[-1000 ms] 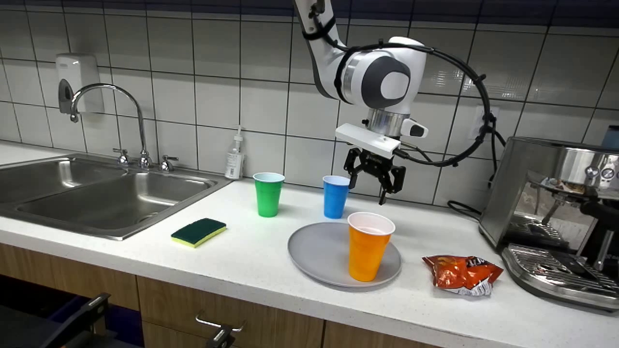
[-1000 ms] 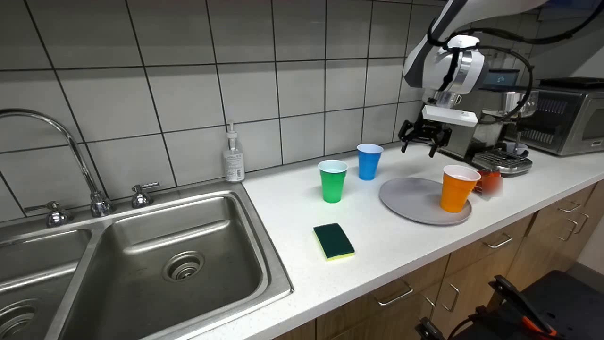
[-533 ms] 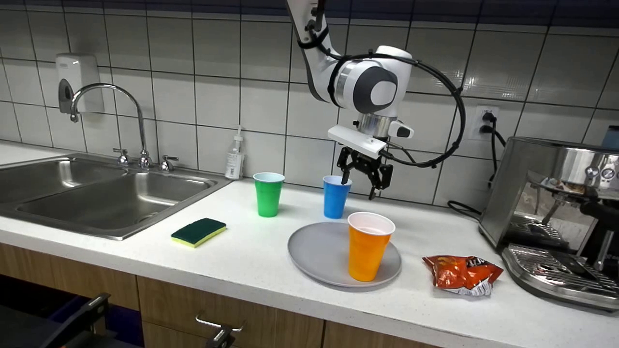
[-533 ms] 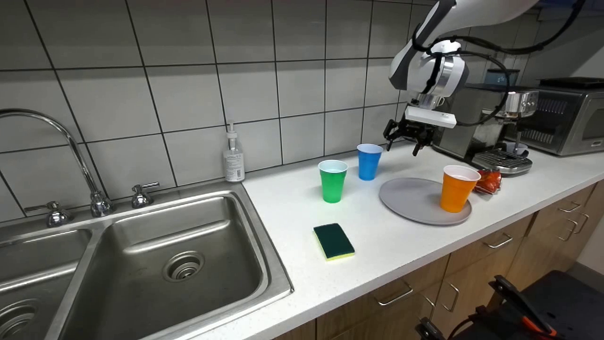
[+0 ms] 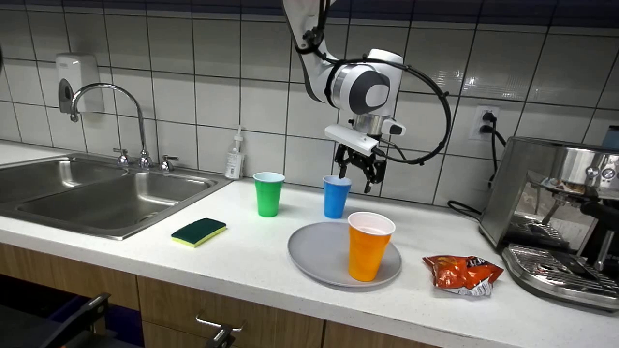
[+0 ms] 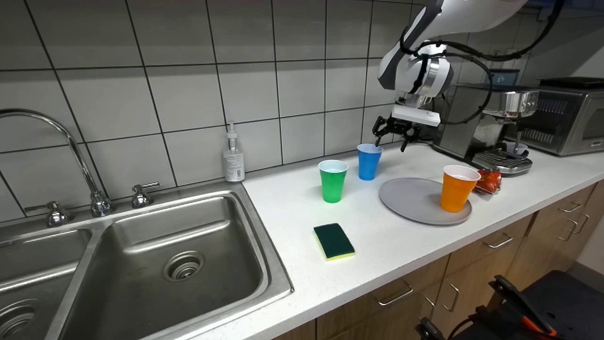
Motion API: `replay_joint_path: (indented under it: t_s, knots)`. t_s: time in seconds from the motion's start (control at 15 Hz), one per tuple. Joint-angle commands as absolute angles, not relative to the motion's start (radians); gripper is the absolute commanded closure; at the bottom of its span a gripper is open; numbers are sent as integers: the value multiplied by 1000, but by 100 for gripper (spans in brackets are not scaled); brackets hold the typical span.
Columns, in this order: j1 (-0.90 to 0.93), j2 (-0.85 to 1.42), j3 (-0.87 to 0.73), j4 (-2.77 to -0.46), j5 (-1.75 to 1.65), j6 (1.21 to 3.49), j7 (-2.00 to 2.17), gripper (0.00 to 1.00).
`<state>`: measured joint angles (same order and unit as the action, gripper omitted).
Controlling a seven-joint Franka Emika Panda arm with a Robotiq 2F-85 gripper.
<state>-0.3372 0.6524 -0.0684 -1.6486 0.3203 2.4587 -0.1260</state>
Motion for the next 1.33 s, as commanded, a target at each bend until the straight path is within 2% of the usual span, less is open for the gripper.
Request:
replay_joint_path:
  t_s: [0.0,0.4,0.47,1.27]
  knots:
    - [-330,691,-78,-1568,302,2434,-69,0]
    - [-318,749,-82,-1506,287,2419,-22,0]
    - [-335,720,-63,-1561,305,2454,-68,0]
    - [-332,739,-66,-1538,302,2453,-55,0]
